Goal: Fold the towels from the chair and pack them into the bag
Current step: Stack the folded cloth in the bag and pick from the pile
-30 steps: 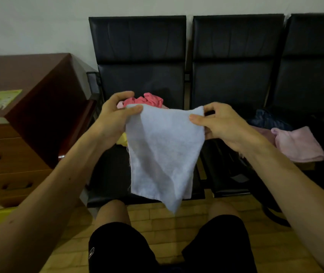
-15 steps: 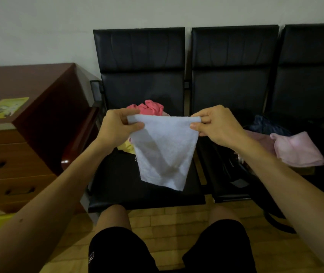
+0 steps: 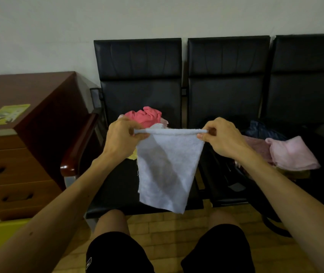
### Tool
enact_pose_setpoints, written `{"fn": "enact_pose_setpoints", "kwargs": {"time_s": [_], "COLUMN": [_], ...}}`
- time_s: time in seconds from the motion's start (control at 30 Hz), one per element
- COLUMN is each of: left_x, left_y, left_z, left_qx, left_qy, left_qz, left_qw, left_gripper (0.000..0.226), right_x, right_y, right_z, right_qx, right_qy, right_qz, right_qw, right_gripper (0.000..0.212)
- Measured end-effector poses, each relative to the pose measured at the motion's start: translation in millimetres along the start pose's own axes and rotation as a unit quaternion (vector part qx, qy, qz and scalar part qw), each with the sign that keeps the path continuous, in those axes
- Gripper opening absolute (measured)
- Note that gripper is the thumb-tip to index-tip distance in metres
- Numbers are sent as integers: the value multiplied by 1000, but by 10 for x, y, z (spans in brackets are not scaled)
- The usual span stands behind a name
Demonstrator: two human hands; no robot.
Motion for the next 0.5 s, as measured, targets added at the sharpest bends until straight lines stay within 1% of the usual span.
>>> {"fn": "enact_pose_setpoints", "kwargs": {"time_s": [0.07,0.1,0.17,0.27,0.33,0.37,0.4,0.43,0.5], "left_x": [3,7,45,168,239,260,280,296,306], "left_y": [-17,-21,11,115,167,189,209,222,238], "left_z": [-11,-6,14,17,-23,-51,-77,-100,-162], "left_qx": [9,29,109,265,322,330,333,336,336], "left_qy": [-18,-35,-82,-133,-142,-140,-134,-125,-100], "left_qz": [13,22,33,41,58,65,68,68,57], "left_qw": [1000,999,990,954,934,931,931,931,935], "left_gripper": [24,21,11,7,4,4,6,7,7], "right_x": [27,57,110,217,279,302,324,350,398], "right_y": [80,114,216,318,354,367,385,388,408], "right_z": [-25,-34,-104,-265,-361,-382,-398,-409,-488], "right_qx": [-61,-96,-179,-268,-316,-347,-388,-443,-577], "right_qy": [-15,-28,-54,-101,-133,-139,-135,-123,-88], "right_qz": [-12,-21,-46,-69,-72,-71,-71,-75,-99], "right_qw": [998,995,981,956,937,925,909,885,806], "right_gripper": [10,10,11,6,8,10,12,14,29]}}
Point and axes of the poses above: each hand's wrist, its own x-axis away from the middle knuckle, its own z-axis out of the back of the hand, y = z × x, the point moved 2 cm from there along -x, towards the middle knuckle, and after that the axes turned 9 degrees about x, right-handed, at the moved point
